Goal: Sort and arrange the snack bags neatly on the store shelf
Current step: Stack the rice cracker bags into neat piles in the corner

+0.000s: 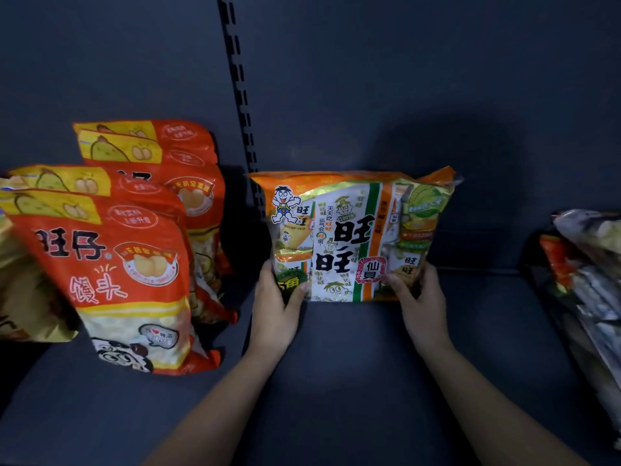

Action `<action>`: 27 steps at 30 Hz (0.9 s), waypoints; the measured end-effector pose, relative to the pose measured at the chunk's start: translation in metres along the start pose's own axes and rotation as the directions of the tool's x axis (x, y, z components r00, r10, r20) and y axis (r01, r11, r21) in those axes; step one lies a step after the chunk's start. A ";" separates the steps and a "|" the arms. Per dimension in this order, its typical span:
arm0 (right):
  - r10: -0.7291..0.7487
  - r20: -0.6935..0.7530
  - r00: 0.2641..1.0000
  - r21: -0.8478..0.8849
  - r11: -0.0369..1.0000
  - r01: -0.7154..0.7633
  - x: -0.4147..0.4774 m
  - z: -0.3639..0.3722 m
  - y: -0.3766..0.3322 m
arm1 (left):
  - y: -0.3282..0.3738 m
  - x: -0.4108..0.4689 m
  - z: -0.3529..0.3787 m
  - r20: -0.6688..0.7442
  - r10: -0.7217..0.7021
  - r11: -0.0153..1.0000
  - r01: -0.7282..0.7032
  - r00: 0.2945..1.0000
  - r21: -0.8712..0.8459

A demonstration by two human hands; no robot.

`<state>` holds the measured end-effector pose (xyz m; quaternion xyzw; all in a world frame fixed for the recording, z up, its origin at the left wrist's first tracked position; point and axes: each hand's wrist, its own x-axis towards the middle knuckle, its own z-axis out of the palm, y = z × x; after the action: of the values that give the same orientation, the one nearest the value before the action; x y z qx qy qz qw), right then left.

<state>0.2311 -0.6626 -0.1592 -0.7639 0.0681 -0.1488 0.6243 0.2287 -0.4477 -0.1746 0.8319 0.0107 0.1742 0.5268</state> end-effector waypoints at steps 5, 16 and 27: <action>-0.023 -0.020 1.000 -0.010 1.000 0.023 -0.001 0.001 0.000 | -0.001 0.000 -0.001 0.005 -0.035 0.999 0.035 0.999 0.020; 0.072 -0.149 0.986 -0.107 0.990 -0.088 -0.025 0.000 -0.018 | 0.013 -0.011 -0.009 -0.077 0.135 0.980 -0.121 0.988 0.156; 0.113 0.160 0.981 -0.753 0.656 0.047 -0.077 -0.073 -0.052 | 0.041 -0.038 0.001 0.314 0.763 0.524 -0.825 0.564 0.209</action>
<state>0.1310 -0.6978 -0.1068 -0.9629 0.0766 -0.0211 0.2580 0.1865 -0.4743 -0.1500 0.8321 -0.3902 0.3141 0.2381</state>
